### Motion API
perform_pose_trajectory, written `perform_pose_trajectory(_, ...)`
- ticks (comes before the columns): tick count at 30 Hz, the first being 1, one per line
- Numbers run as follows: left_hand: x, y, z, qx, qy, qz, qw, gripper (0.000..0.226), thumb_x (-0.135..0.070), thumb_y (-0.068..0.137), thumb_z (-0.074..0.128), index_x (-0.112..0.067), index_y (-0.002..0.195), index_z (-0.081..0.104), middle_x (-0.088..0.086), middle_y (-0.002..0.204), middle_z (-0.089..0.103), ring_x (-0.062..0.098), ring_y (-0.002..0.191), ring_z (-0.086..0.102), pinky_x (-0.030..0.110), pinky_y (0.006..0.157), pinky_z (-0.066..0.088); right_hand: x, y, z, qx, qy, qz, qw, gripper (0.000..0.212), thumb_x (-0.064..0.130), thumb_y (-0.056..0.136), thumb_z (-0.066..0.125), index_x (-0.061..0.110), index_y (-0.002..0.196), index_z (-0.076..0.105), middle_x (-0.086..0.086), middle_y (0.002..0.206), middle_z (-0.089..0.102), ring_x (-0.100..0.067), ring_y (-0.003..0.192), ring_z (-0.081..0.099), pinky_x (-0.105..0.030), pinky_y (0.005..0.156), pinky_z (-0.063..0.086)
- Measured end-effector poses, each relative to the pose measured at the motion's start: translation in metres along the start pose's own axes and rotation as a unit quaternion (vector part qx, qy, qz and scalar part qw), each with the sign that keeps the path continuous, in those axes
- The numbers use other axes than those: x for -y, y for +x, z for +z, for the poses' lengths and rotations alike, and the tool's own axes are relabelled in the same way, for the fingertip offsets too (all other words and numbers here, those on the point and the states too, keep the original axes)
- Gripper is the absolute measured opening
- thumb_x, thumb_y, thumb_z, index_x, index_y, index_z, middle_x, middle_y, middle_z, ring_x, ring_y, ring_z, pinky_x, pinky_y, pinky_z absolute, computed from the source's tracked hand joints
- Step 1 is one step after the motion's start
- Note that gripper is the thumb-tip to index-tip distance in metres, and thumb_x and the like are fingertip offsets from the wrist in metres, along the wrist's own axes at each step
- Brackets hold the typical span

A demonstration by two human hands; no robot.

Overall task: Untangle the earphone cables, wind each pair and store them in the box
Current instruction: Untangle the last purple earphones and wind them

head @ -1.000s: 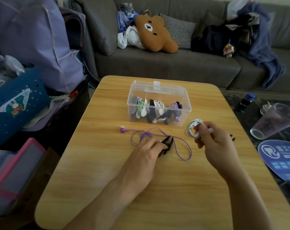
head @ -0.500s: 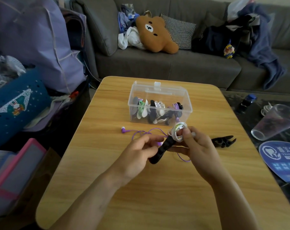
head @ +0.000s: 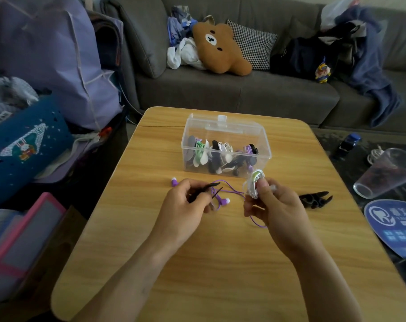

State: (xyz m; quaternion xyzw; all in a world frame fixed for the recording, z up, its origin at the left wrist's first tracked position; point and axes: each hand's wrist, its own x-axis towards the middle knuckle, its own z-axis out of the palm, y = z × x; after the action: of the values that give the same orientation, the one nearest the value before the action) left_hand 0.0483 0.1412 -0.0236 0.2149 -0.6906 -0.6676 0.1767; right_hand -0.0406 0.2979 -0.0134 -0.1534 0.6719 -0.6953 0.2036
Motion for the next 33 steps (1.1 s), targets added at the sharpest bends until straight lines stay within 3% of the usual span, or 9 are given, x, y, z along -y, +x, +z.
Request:
perform_pose_trajectory(4,0.001,-0.004,0.003,0.034,-0.007,0.007,0.999,0.006,-0.006,0.093,0.063,-0.003,0.097,0.061,-0.010,0.055,0.063,0.000,0.052,0.055,0.015,0.056,0.042,0.005,-0.007,0.007,0.083,-0.039,0.002,0.996,0.029,0.017,0.105,0.042,0.000,0.090,0.059,-0.006,0.064,0.058,-0.016,0.058,0.055,-0.024,0.059,0.052)
perform_pose_trajectory(7,0.005,-0.004,0.002,0.048,-0.001,0.002,0.999,0.013,-0.013,0.092,0.066,-0.002,0.098,0.062,-0.010,0.057,0.057,0.004,0.051,0.048,0.016,0.055,0.039,0.004,-0.009,0.012,0.104,-0.057,-0.002,0.993,0.029,0.015,0.105,0.042,-0.002,0.091,0.059,-0.004,0.063,0.058,-0.014,0.057,0.054,-0.023,0.059,0.050)
perform_pose_trajectory(12,0.007,-0.002,0.000,0.057,-0.029,-0.019,0.998,0.018,-0.011,0.092,0.067,0.005,0.096,0.060,-0.001,0.059,0.052,0.008,0.051,0.044,0.013,0.050,0.034,-0.001,-0.008,0.011,0.086,-0.124,-0.010,0.988,0.027,0.020,0.105,0.045,0.004,0.093,0.063,-0.002,0.059,0.060,-0.015,0.057,0.055,-0.036,0.067,0.049)
perform_pose_trajectory(15,0.006,-0.003,0.001,0.080,-0.014,-0.010,0.997,0.012,-0.013,0.090,0.069,-0.005,0.086,0.060,-0.001,0.059,0.052,0.010,0.053,0.044,0.016,0.052,0.036,-0.001,-0.007,0.012,0.077,-0.170,-0.021,0.982,0.026,0.024,0.105,0.047,0.008,0.093,0.065,-0.003,0.060,0.062,-0.015,0.057,0.056,-0.045,0.069,0.051)
perform_pose_trajectory(23,0.003,-0.005,0.000,0.100,-0.006,-0.009,0.995,0.013,-0.015,0.089,0.070,-0.007,0.089,0.060,-0.001,0.062,0.058,0.011,0.059,0.050,0.024,0.059,0.040,-0.003,-0.007,0.013,0.060,-0.221,-0.019,0.973,0.023,0.023,0.103,0.050,0.011,0.090,0.064,0.000,0.057,0.061,-0.010,0.051,0.055,-0.026,0.057,0.046)
perform_pose_trajectory(26,0.002,-0.005,0.000,0.102,0.002,-0.017,0.995,0.013,-0.016,0.090,0.069,-0.007,0.091,0.060,-0.001,0.064,0.059,0.009,0.058,0.050,0.021,0.058,0.040,-0.004,-0.007,0.014,0.060,-0.251,-0.024,0.966,0.022,0.020,0.103,0.050,0.009,0.088,0.063,0.006,0.054,0.060,-0.006,0.048,0.054,-0.019,0.052,0.044)
perform_pose_trajectory(31,0.005,-0.005,0.002,0.142,-0.026,-0.066,0.987,0.019,-0.014,0.095,0.063,0.002,0.103,0.055,0.010,0.078,0.054,0.018,0.066,0.044,0.022,0.056,0.037,-0.008,-0.006,0.016,0.050,-0.373,-0.088,0.922,0.018,0.020,0.102,0.049,0.022,0.086,0.059,0.011,0.055,0.058,-0.011,0.057,0.057,-0.028,0.059,0.043)
perform_pose_trajectory(33,0.004,-0.005,0.000,0.179,-0.062,-0.093,0.977,0.028,-0.010,0.089,0.069,0.005,0.107,0.052,0.011,0.083,0.051,0.019,0.069,0.044,0.022,0.057,0.037,-0.009,-0.007,0.015,0.053,-0.404,-0.102,0.908,0.015,0.014,0.100,0.049,0.018,0.092,0.061,0.011,0.058,0.055,-0.017,0.063,0.055,-0.032,0.061,0.041)
